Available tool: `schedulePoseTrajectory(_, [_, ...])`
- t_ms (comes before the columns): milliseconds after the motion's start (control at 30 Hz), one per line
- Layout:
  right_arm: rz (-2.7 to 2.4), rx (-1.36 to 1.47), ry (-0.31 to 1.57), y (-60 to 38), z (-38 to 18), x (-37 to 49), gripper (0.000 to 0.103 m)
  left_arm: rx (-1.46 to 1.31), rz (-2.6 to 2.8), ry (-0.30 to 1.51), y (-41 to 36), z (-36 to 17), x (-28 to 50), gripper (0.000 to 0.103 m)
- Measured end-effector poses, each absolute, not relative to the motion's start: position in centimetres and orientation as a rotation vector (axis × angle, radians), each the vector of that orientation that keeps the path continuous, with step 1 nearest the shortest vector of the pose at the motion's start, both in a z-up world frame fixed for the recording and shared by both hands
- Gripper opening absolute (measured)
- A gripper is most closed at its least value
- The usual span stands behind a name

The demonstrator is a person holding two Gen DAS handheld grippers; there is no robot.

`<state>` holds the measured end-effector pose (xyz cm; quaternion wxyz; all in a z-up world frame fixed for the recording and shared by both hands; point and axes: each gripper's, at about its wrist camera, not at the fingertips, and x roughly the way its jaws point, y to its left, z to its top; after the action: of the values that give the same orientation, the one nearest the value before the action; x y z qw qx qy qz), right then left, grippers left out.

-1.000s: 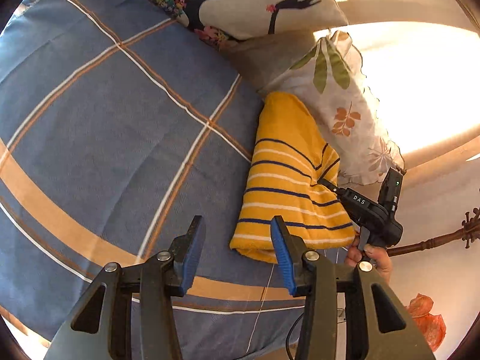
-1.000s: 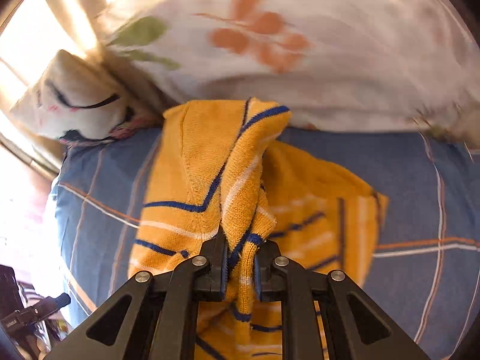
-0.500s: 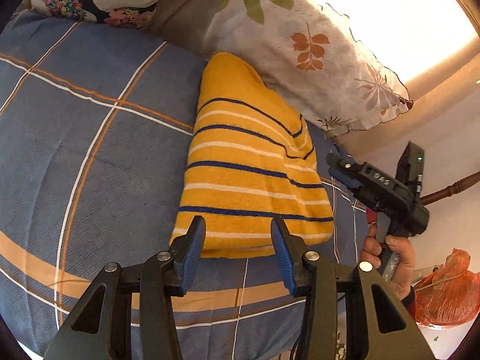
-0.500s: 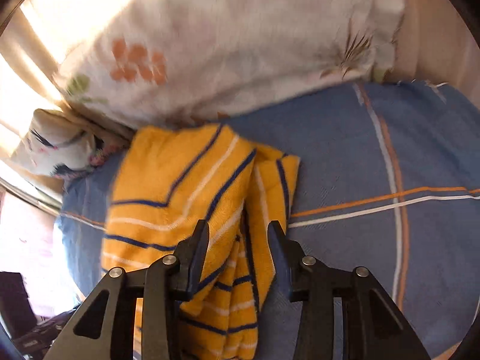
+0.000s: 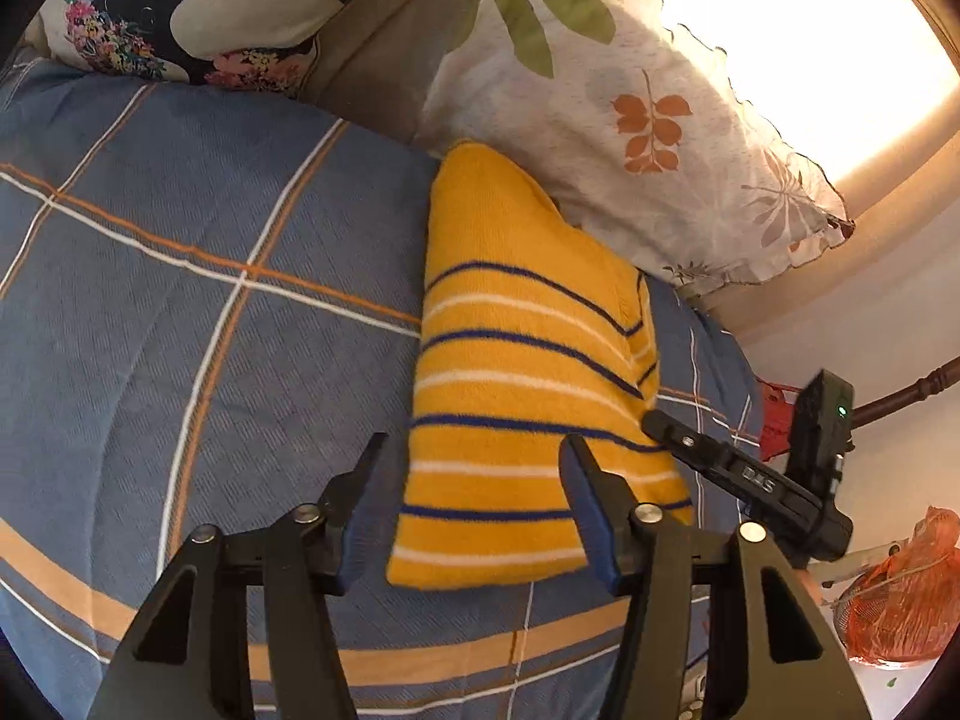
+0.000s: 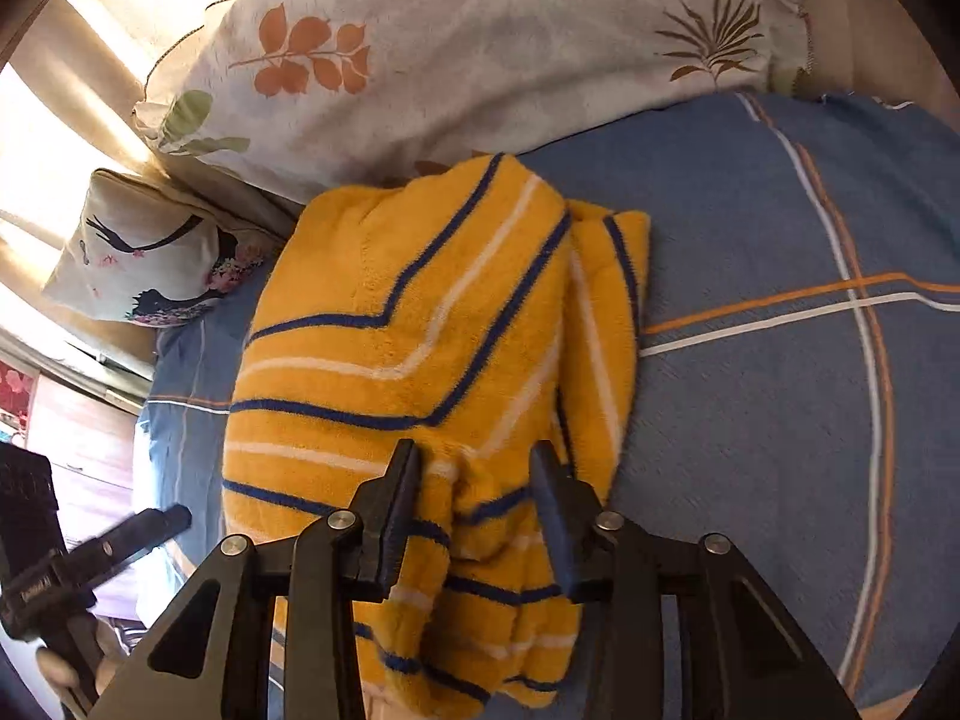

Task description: Fold small clothes

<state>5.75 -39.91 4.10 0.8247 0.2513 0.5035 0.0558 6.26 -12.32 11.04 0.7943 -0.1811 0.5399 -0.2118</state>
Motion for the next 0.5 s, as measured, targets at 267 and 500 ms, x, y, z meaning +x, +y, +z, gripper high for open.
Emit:
schedulePoseTrajectory(267, [0.040,0.726,0.978,-44.3,3.7,5.8,0.085,-0.378,-0.578,1.206,-13.5,7.1,12.8,0.068])
schedulePoseTrajectory(500, [0.091,0.797,1.016,-42.2,1.1,8.4,0.048,-0.597,-0.707,1.347,-14.9,3.3,14.8,0.069])
